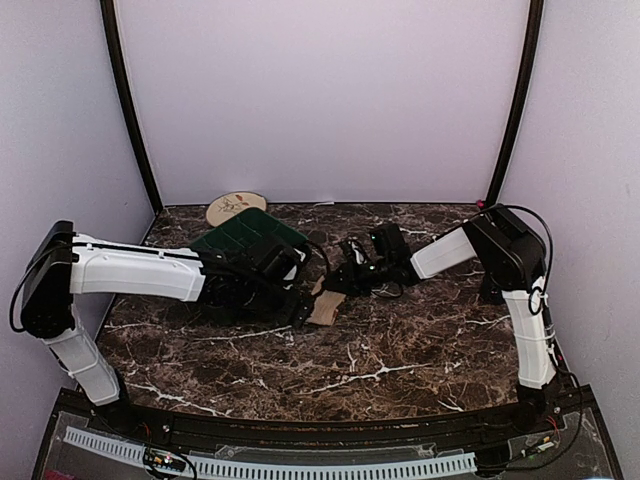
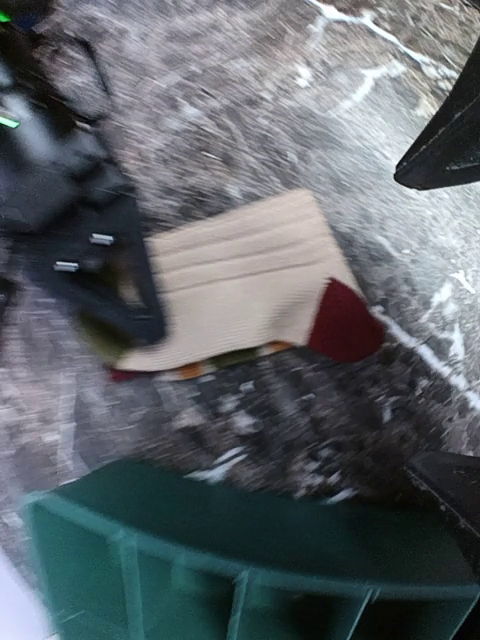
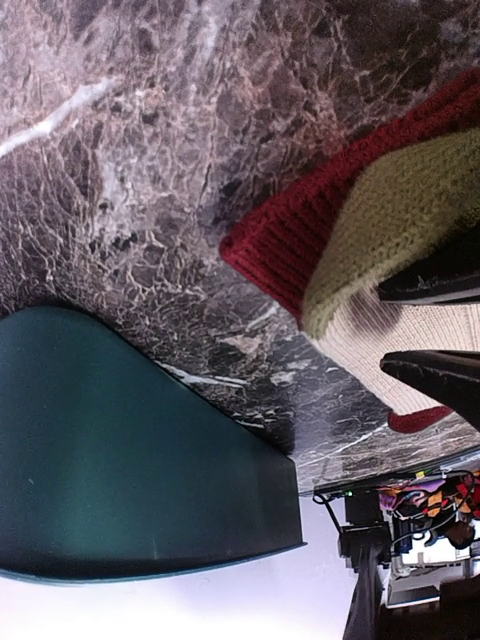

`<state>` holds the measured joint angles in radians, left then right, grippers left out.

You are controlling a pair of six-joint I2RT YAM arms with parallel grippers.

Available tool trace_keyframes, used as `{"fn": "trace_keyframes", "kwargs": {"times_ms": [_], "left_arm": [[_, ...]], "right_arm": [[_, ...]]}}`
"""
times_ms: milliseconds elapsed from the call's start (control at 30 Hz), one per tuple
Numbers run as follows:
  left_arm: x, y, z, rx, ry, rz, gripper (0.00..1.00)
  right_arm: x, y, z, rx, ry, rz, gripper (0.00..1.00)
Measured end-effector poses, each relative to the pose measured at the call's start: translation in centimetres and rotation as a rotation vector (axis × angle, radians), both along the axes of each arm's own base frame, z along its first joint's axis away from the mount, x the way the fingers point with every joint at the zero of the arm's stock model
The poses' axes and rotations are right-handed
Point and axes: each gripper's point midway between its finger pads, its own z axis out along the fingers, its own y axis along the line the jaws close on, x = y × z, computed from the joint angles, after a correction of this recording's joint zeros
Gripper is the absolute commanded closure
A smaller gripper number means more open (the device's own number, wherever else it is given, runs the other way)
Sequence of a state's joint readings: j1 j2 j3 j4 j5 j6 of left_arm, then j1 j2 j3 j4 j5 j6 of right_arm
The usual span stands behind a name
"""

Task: Roll the socks
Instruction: Smooth out the sock at the center of the board.

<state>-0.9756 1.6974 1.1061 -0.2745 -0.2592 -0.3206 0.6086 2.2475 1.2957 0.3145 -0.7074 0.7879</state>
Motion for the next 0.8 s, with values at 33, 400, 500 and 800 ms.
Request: {"fn": "trace_keyframes", "kwargs": {"times_ms": [33, 400, 500, 800], "left_arm": [[0.4, -0.2, 1.3, -0.019, -0.037, -0.006, 0.05], [4.1, -1.9, 0.4, -0.034, -0.11, -0.061, 0.05], [4.7, -1.8, -2.0, -0.006, -0.085, -0.065, 0.05], [4.7, -1.3, -6.1, 0.038, -0.021, -0.068, 0.05]], "right_arm": [[-0.1, 0.0, 0.0, -0.001, -0.002, 0.004, 0.83], [-1.9, 0.6, -0.1, -0.003, 0.004, 0.041, 0.83], [-2.4, 0.9, 0.0, -0.001, 0.007, 0.051, 0.83], [-2.5, 1.0, 0.1, -0.004, 0.02, 0.059, 0.82]]}}
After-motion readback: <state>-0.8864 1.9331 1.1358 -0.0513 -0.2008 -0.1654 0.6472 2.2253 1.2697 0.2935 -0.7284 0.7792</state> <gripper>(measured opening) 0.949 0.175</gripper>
